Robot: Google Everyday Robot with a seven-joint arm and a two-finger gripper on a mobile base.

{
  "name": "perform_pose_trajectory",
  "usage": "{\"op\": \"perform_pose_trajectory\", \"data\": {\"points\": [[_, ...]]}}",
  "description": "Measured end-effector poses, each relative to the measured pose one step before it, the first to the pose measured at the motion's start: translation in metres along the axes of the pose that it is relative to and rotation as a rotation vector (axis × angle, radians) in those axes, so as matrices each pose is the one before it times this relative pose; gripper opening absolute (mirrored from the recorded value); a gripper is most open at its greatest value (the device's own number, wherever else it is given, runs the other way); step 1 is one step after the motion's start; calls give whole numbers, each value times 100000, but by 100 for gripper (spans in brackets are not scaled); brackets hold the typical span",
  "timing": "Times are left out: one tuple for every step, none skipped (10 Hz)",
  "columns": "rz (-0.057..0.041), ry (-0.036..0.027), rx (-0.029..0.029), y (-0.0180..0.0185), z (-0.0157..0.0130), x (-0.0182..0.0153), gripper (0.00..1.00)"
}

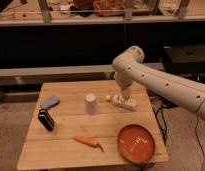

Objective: Place the ceramic cup over the eraser

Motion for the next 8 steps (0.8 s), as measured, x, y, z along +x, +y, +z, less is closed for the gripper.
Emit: {"op": "perform_pose_trajectory", "data": {"points": [[-1421,-545,269,-492,139,-952,80],[-716,-417,183,-251,57,-529,80],[-266,-84,57,-107,110,-155,80],[-838,-271,35,-131,101,-186,80],[-837,-418,99,-157,116,-214,80],[-797,-187,8,-131,133,-315,80],[-1034,-221,116,-266,186,-668,80],[-1078,-522,208,-429,174,-850,80]]}}
